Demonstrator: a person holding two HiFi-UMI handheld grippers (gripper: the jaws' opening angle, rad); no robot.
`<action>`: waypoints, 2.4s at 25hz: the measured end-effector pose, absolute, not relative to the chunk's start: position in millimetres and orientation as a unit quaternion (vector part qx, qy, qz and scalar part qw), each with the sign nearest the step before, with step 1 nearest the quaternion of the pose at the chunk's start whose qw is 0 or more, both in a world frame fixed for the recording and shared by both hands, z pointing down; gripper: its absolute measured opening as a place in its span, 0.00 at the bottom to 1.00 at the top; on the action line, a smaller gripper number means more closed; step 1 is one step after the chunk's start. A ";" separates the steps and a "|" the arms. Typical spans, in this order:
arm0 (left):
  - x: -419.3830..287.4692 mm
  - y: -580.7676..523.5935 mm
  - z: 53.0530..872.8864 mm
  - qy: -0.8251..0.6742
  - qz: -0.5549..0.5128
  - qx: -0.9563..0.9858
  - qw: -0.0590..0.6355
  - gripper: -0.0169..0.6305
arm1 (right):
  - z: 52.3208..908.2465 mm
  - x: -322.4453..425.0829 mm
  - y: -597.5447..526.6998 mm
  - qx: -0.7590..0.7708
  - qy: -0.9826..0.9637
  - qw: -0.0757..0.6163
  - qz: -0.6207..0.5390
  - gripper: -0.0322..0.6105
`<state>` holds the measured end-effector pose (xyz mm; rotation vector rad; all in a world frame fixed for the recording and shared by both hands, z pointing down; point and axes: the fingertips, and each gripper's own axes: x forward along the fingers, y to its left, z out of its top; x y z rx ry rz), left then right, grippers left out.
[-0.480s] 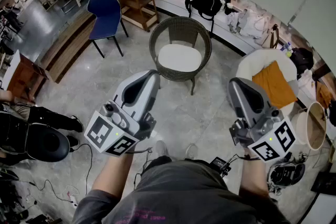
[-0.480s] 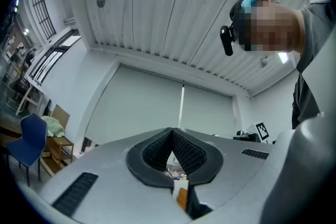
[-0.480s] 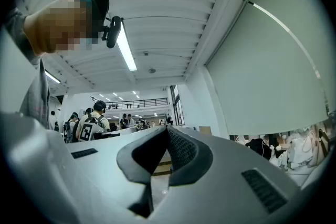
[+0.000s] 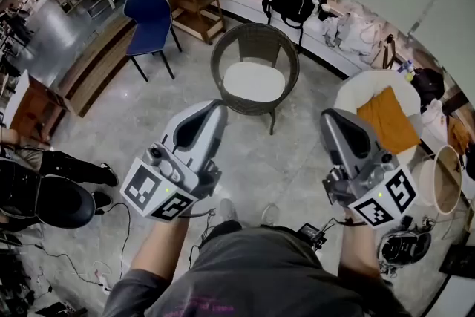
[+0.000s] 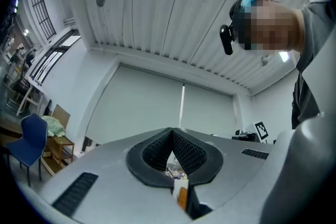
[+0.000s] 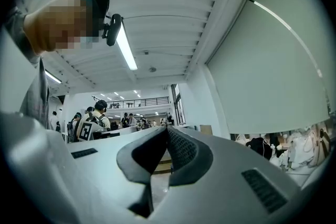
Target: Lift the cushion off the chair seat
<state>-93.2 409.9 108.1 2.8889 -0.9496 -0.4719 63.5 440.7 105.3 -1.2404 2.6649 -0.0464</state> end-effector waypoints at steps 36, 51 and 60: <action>-93.5 277.5 126.2 -0.332 -0.144 0.931 0.038 0.04 | 128.5 71.6 305.9 -0.429 0.898 0.096 -0.040 0.07; -133.5 193.0 140.8 -0.318 -0.149 0.935 0.057 0.04 | 134.6 29.3 224.5 -0.439 0.893 0.086 -0.045 0.07; -141.2 161.6 141.4 -0.306 -0.146 0.939 0.060 0.04 | 134.1 18.8 199.1 -0.451 0.888 0.085 -0.045 0.07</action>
